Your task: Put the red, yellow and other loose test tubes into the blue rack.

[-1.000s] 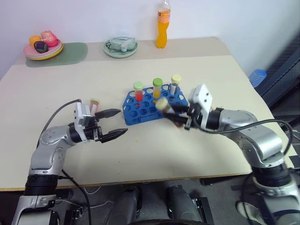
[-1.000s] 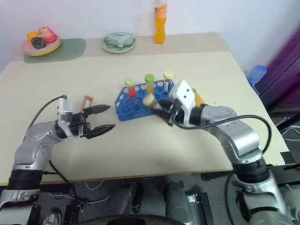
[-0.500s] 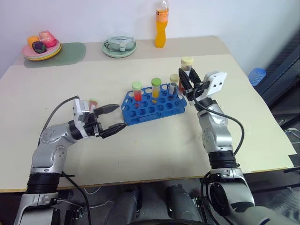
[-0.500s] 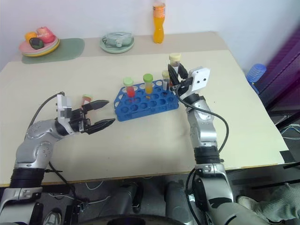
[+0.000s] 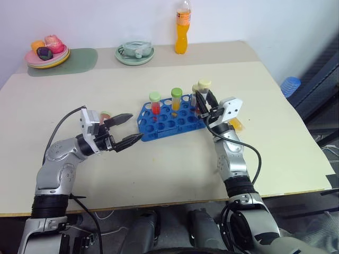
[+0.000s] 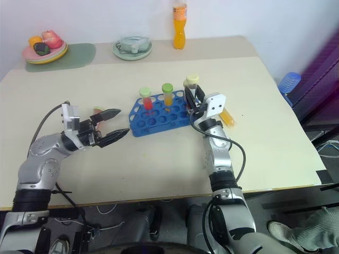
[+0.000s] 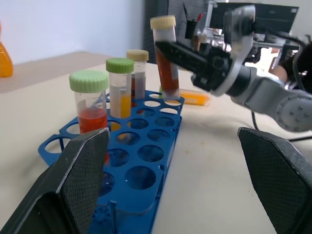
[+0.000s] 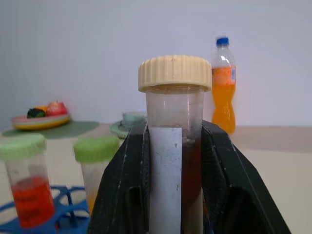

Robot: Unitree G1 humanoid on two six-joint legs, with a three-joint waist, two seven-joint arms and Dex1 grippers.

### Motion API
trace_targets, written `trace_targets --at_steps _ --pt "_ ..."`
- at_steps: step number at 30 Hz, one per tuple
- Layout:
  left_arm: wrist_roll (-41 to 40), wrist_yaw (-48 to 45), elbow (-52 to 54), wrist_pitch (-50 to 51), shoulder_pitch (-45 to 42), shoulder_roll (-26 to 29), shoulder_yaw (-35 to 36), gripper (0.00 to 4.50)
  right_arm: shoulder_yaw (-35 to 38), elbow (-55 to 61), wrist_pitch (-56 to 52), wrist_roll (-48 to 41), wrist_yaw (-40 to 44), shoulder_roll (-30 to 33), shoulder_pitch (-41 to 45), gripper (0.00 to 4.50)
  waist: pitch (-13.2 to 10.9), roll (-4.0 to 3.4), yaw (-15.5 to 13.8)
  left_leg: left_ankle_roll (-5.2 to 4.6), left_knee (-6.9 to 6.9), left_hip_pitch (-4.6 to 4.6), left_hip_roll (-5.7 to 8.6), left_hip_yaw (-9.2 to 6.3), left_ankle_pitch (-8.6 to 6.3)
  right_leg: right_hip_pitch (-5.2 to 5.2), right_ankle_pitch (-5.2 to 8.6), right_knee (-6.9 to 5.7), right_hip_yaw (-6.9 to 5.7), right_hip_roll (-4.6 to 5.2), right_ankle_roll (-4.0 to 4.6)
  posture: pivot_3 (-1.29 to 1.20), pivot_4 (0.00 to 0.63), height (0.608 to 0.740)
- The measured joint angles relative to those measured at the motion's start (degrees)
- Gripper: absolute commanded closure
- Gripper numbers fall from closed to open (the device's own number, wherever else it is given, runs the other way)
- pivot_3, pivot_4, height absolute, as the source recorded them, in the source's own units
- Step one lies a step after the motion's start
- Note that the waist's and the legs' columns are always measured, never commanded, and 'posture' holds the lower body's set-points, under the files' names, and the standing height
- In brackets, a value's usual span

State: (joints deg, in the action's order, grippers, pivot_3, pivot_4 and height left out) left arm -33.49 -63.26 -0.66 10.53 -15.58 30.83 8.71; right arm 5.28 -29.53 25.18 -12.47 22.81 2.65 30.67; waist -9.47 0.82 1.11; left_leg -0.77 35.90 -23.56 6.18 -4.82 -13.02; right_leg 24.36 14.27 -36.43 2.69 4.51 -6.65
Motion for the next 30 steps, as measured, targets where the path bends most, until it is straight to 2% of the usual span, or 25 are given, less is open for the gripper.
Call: trace_targets --at_steps 9,18,27,29,30 --pt "-0.9 2.6 3.8 3.2 0.0 0.0 0.0 0.15 0.8 -4.3 5.5 0.0 -1.0 -0.6 1.0 3.72 0.0 -0.01 0.0 0.00 0.00 0.09 -0.01 0.00 0.00 -0.02 0.00 -0.01 0.00 -0.02 0.00 0.00 0.150 0.740" --pt "-1.0 3.8 5.5 5.2 -0.9 0.1 0.0 0.15 0.6 -3.4 6.6 0.2 -1.3 -1.6 -2.2 3.72 0.0 0.00 0.0 0.02 0.00 0.10 0.00 -0.01 0.01 -0.03 0.00 -0.01 0.00 -0.02 0.00 0.00 0.150 0.740" --pt "-1.0 4.8 5.7 6.6 -3.3 0.0 -0.4 0.15 0.5 -5.0 7.5 0.9 -1.6 -2.2 -1.9 3.72 0.0 0.00 0.0 0.04 -0.01 0.11 -0.01 -0.02 0.02 -0.03 0.00 -0.01 0.00 -0.04 0.00 0.00 0.150 0.740" --pt "-1.0 4.9 5.7 6.8 -3.3 -0.2 -0.8 0.15 0.7 -6.8 8.5 0.5 -0.7 -2.4 -1.0 2.68 0.0 0.00 0.1 0.06 -0.02 0.12 -0.01 -0.02 0.03 -0.04 0.00 -0.02 0.00 -0.05 0.01 0.00 0.150 0.740" --pt "-1.0 5.0 5.7 6.9 -3.3 -0.4 -0.9 0.15 0.8 -7.7 9.1 0.4 -0.5 -2.4 -0.6 2.30 0.0 0.00 0.2 0.06 -0.02 0.12 -0.02 -0.02 0.04 -0.03 0.00 -0.02 0.00 -0.06 0.01 0.00 0.150 0.740"
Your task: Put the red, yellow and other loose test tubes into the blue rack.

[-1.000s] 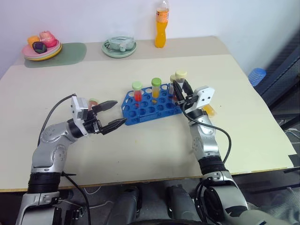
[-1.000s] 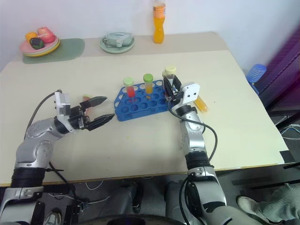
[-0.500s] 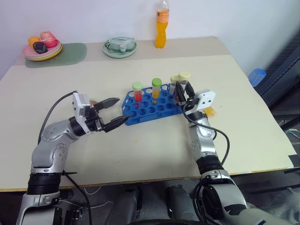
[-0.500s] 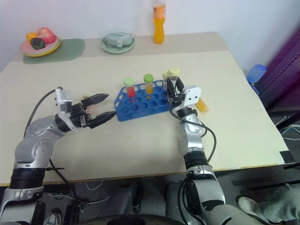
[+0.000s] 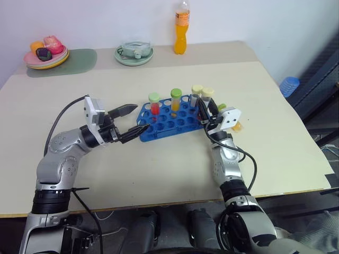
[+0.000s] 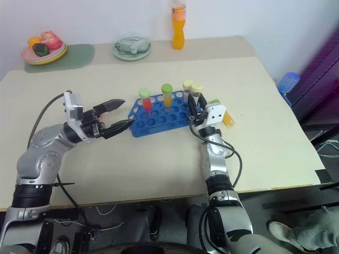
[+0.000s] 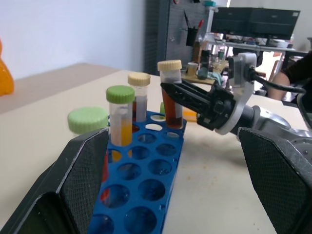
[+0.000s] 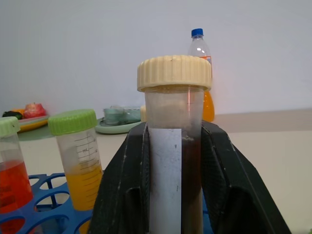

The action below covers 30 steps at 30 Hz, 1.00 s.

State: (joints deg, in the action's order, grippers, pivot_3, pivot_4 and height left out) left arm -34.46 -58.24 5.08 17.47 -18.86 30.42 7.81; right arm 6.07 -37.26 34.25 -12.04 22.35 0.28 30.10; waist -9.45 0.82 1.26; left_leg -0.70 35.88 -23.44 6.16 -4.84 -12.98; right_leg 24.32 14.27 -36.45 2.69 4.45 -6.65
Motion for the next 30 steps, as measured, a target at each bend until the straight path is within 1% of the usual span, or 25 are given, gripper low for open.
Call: trace_targets --at_steps 2,3,4,5,8,12,16,20,22,25,28,30 --pt "0.0 0.2 0.0 0.1 0.1 -0.1 0.0 0.15 0.0 -1.6 0.9 0.1 0.3 0.0 0.2 1.41 0.0 0.00 0.0 0.01 -0.01 0.00 -0.01 0.00 0.01 0.00 0.00 -0.01 0.00 -0.01 0.00 0.00 0.150 0.740" --pt "-0.1 0.4 0.0 0.1 0.2 -0.2 0.0 0.15 -0.1 -2.7 1.8 1.4 -0.4 0.2 0.2 0.80 0.0 0.00 0.0 0.02 -0.02 0.00 -0.01 0.01 0.01 0.00 0.00 -0.03 0.01 0.00 0.00 0.00 0.150 0.740" --pt "-0.1 0.5 0.0 0.1 0.5 -0.3 0.2 0.15 -0.3 -3.4 2.4 2.8 -1.5 0.4 0.5 0.33 0.0 0.01 0.1 0.05 -0.02 0.01 -0.01 0.00 0.03 0.01 0.00 -0.02 0.00 0.00 0.00 0.00 0.150 0.740" --pt "-0.4 0.9 0.0 0.1 0.8 -0.7 0.4 0.15 -0.7 -3.7 3.3 4.1 -2.5 0.7 0.6 0.05 0.0 0.01 0.1 0.08 -0.01 0.02 0.00 0.00 0.05 0.01 0.00 -0.02 0.00 0.00 0.00 0.00 0.150 0.740" --pt "-1.3 2.6 -0.4 0.1 1.3 -1.9 1.9 0.15 -1.7 -3.6 4.5 6.5 -3.4 1.5 0.3 0.05 0.0 0.02 -0.1 0.08 0.04 0.03 0.00 0.00 0.05 -0.02 0.00 -0.03 0.00 0.00 0.00 0.00 0.150 0.740" --pt "-1.7 6.6 -1.0 0.2 1.2 -3.0 4.6 0.15 -3.0 0.8 4.0 7.9 -2.9 4.6 -2.7 0.05 0.0 0.02 -0.7 0.07 0.11 0.03 0.05 -0.01 0.04 -0.09 0.00 -0.01 -0.01 0.03 0.00 0.00 0.150 0.740" --pt "-1.9 8.4 -2.4 0.1 1.2 -3.9 5.0 0.15 -3.5 8.0 -1.1 8.3 -1.6 9.0 -7.5 0.05 0.0 0.02 -0.5 0.00 0.09 0.03 0.04 -0.02 0.00 -0.11 0.00 -0.03 0.00 0.03 0.00 0.00 0.150 0.740" --pt "-1.8 8.5 -2.8 -0.7 1.2 -4.9 4.7 0.15 -3.1 15.0 -6.2 8.2 -1.8 11.3 -10.6 0.05 0.0 0.01 -0.2 -0.01 0.01 0.02 0.02 0.01 0.00 -0.18 0.01 -0.11 0.03 0.03 0.01 0.00 0.150 0.740" --pt "-1.5 9.0 -3.0 -1.0 1.1 -5.5 4.7 0.15 -2.6 20.4 -10.6 7.6 -1.7 13.0 -12.8 0.05 0.0 0.01 -0.4 -0.01 0.02 0.02 0.02 0.01 0.00 -0.18 0.01 -0.11 0.03 0.03 0.01 0.00 0.150 0.740" --pt "-1.1 9.4 -4.2 -1.4 1.0 -5.6 4.8 0.15 -1.7 30.6 -20.1 5.6 -0.9 17.1 -16.8 0.05 0.0 0.01 -0.6 -0.03 0.05 0.02 0.03 0.01 -0.02 -0.23 0.01 -0.09 0.03 0.06 0.01 0.00 0.150 0.740" --pt "-1.1 8.1 -5.3 -1.5 0.9 -5.4 4.7 0.15 -0.4 41.6 -33.2 1.1 2.1 23.7 -20.7 0.05 0.0 0.01 -0.8 -0.08 0.07 0.01 0.03 0.00 -0.04 -0.29 0.01 -0.01 0.02 0.08 0.01 0.00 0.150 0.740" --pt "-1.1 6.7 -5.5 -1.5 0.9 -5.0 4.4 0.15 1.6 46.7 -42.0 -2.9 3.8 27.4 -21.2 0.05 0.0 0.01 -0.7 -0.08 0.06 0.01 0.02 0.00 -0.05 -0.30 0.01 0.01 0.02 0.09 0.01 0.00 0.150 0.740"
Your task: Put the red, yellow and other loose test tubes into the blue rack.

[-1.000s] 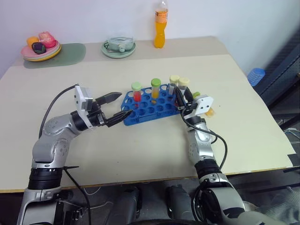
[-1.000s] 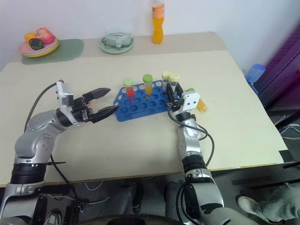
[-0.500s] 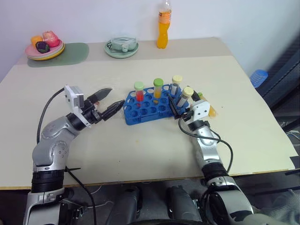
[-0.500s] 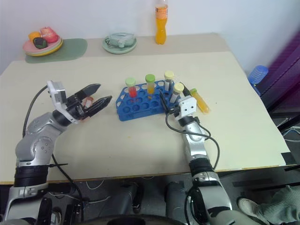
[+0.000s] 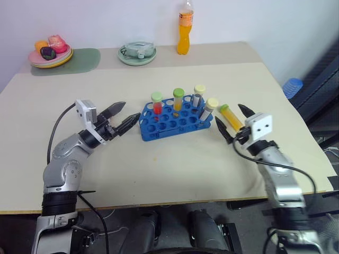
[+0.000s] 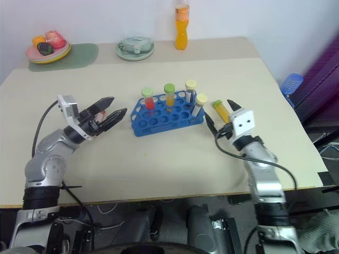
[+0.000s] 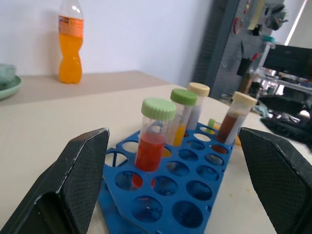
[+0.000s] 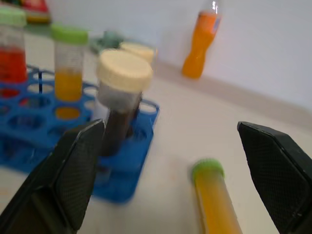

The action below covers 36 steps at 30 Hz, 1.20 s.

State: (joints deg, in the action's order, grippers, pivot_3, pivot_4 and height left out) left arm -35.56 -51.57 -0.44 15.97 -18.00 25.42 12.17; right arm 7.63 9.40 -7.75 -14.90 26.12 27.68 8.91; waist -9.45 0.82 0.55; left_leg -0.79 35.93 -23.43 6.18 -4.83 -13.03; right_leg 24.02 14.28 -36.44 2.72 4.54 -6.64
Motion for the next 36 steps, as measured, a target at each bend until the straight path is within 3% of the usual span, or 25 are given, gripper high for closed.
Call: trace_targets --at_steps 6,9,13,28,36 --pt "-0.2 -5.6 0.0 0.8 -0.1 0.3 -2.5 0.15 3.3 2.2 -24.2 -9.6 5.8 12.3 6.2 0.05 0.0 -0.01 0.1 -0.02 -0.01 0.00 -0.04 0.01 -0.01 -0.04 0.00 0.07 0.00 0.02 0.01 0.00 0.150 0.740" --pt "-0.4 -8.8 0.0 1.2 -0.6 1.0 -3.6 0.15 2.5 -4.8 -33.4 -10.3 7.6 16.2 14.8 0.05 0.0 -0.01 0.1 -0.02 -0.02 0.00 -0.04 0.00 -0.01 -0.05 0.01 0.10 0.00 0.05 0.02 0.00 0.150 0.740" --pt "0.1 -11.0 -0.2 0.7 -0.7 1.5 -4.8 0.15 -2.2 -16.8 -38.4 -8.4 10.2 16.7 25.5 0.05 0.0 -0.01 0.2 -0.06 -0.03 -0.05 -0.04 0.04 -0.03 -0.03 0.00 0.17 0.01 0.07 0.01 0.00 0.150 0.740" --pt "0.0 -12.6 1.8 0.2 3.6 2.8 -4.4 0.15 -17.4 -59.4 -33.6 6.6 24.3 12.2 50.5 0.05 0.0 -0.03 0.3 -0.08 -0.03 -0.17 -0.02 0.09 -0.05 0.10 -0.01 0.20 -0.03 0.08 0.00 0.00 0.150 0.740" --pt "1.3 -17.4 1.8 -0.7 4.4 6.3 -5.9 0.15 -19.8 -71.6 -27.3 13.5 27.6 7.5 56.4 0.05 -0.1 -0.08 0.6 -0.05 -0.06 -0.17 -0.02 0.08 -0.04 0.14 -0.01 0.17 -0.04 0.05 0.00 0.00 0.150 0.740"
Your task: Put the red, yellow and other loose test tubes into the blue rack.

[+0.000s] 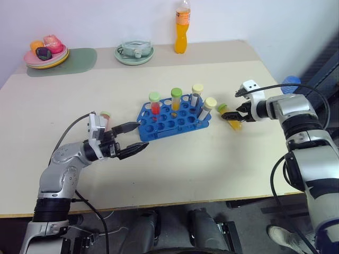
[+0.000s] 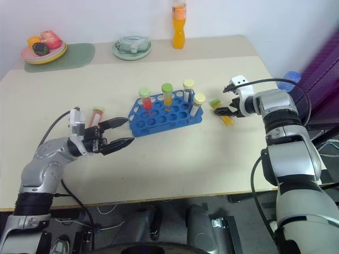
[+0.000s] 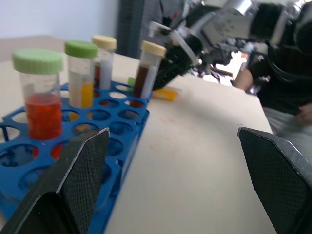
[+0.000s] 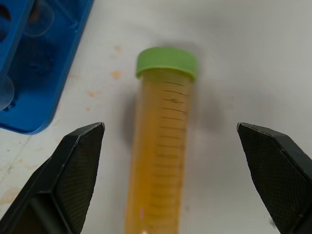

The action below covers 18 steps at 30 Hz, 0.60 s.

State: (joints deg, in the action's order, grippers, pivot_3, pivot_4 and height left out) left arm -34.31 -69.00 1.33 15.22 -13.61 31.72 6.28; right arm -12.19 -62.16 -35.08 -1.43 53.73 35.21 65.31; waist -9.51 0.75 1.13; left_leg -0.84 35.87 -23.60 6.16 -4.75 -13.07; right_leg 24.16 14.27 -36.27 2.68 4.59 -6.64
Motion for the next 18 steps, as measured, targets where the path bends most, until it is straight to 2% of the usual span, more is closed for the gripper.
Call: trace_targets --at_steps 8,11,13,16,17,18 --pt "1.4 -2.7 1.2 -1.2 0.1 1.7 -1.8 0.15 0.2 -5.0 3.6 3.5 0.0 -2.2 2.1 0.05 0.0 -0.03 0.0 0.01 0.01 0.00 0.01 -0.01 0.00 0.02 0.00 -0.01 0.00 0.00 0.00 0.00 0.150 0.740" --pt "1.9 -3.4 1.6 -2.1 0.4 1.9 -2.8 0.15 0.3 -6.0 4.9 4.7 -0.3 -2.6 2.4 0.92 0.0 -0.04 0.1 0.02 0.00 0.00 0.01 0.00 0.01 0.03 0.00 -0.02 0.00 -0.01 0.00 0.00 0.150 0.740" --pt "2.1 -3.6 1.8 -2.3 0.8 2.0 -2.9 0.15 0.2 -6.7 5.7 5.6 -0.4 -2.6 2.7 1.82 0.0 -0.05 0.1 0.03 -0.02 0.00 0.00 -0.01 0.01 0.05 0.00 -0.03 0.00 -0.01 0.00 0.00 0.150 0.740" --pt "2.4 -3.5 2.2 -2.3 1.1 2.1 -3.0 0.15 -0.1 -7.0 6.6 7.1 0.4 -2.6 2.8 3.43 0.0 -0.05 0.1 0.03 -0.02 0.00 0.01 0.00 0.01 0.06 0.00 -0.03 0.00 -0.01 0.00 0.00 0.150 0.740" --pt "2.4 -3.5 2.3 -2.3 1.1 2.1 -3.1 0.15 -0.5 -7.0 7.2 7.7 0.9 -2.6 2.8 3.70 0.0 -0.05 0.1 0.03 -0.01 0.00 0.01 0.00 0.01 0.05 0.00 -0.03 0.00 -0.01 0.00 0.00 0.150 0.740" --pt "2.4 -3.4 2.3 -2.2 1.1 2.0 -3.2 0.15 -0.9 -7.0 7.8 8.4 1.6 -2.5 2.9 3.70 0.0 -0.05 0.1 0.03 -0.01 0.00 0.01 0.00 0.01 0.05 0.00 -0.03 0.00 -0.01 0.00 0.00 0.150 0.740"
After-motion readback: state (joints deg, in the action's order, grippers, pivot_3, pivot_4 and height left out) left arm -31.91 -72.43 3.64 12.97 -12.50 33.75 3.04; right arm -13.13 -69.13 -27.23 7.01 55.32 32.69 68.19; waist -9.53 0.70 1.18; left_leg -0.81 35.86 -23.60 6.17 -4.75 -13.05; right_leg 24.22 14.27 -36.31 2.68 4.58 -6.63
